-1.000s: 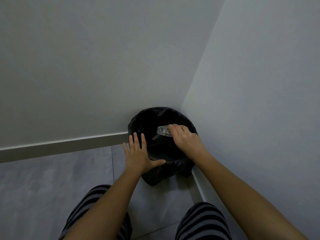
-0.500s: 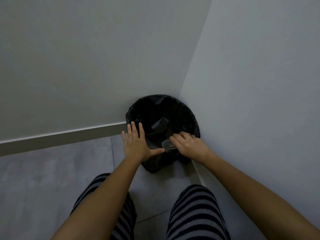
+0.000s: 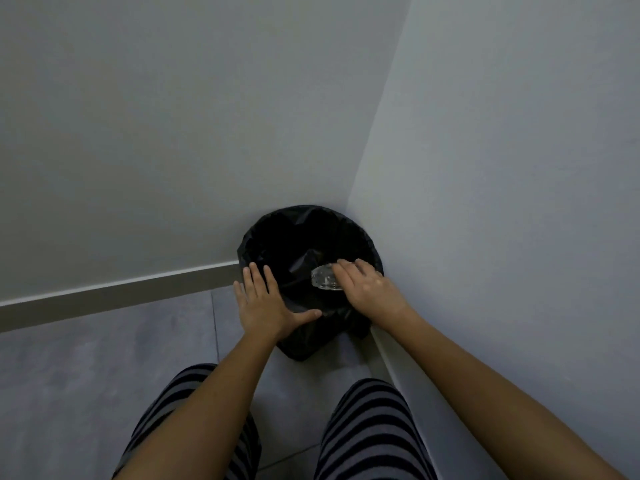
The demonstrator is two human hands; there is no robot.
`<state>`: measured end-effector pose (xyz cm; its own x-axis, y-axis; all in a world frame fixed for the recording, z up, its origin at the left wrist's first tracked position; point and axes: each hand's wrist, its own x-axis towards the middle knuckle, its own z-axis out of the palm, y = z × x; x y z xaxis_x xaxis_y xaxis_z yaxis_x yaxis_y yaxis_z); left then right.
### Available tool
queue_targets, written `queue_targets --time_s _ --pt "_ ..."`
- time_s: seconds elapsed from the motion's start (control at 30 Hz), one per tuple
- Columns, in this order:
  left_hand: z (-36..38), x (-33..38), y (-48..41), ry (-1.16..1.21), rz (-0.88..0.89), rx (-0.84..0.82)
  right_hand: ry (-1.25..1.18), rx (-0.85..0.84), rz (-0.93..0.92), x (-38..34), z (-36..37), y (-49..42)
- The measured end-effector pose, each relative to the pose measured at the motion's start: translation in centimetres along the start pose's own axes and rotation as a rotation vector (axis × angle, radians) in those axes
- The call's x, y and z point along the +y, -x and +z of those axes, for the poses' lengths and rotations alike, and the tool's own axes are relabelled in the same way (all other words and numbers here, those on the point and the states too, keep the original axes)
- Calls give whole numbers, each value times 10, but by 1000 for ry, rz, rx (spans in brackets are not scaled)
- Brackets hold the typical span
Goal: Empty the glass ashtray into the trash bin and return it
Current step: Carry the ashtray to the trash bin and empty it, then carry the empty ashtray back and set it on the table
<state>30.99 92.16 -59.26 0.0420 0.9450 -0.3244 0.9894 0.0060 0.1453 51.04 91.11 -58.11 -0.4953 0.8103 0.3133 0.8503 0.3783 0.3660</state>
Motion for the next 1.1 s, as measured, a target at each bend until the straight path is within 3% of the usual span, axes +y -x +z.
queue_targets --time_s 0.13,0.2,0.33,0.4,0.5,0.63,0.8,1.1 --pt "-3 3 -4 17 18 3 39 -42 -209 5 6 14" --pt "-1 3 -8 34 12 -13 31 -73 -161 8 6 6" --pt "2 5 -5 59 35 -72 -196 -196 251 9 -18 -33" --pt "1 9 -5 76 87 -48 -465 -356 549 19 -20 -45" --pt "-35 19 0 81 195 -12 -988 -456 946 39 -43 -68" --pt "-104 29 14 134 263 -40 -1402 -463 1124 48 -104 -81" --pt "-191 22 67 130 288 -92 -1471 -529 1117 58 -207 -114" --pt "-387 -9 172 294 203 165 -1551 -586 725 85 -413 -192"
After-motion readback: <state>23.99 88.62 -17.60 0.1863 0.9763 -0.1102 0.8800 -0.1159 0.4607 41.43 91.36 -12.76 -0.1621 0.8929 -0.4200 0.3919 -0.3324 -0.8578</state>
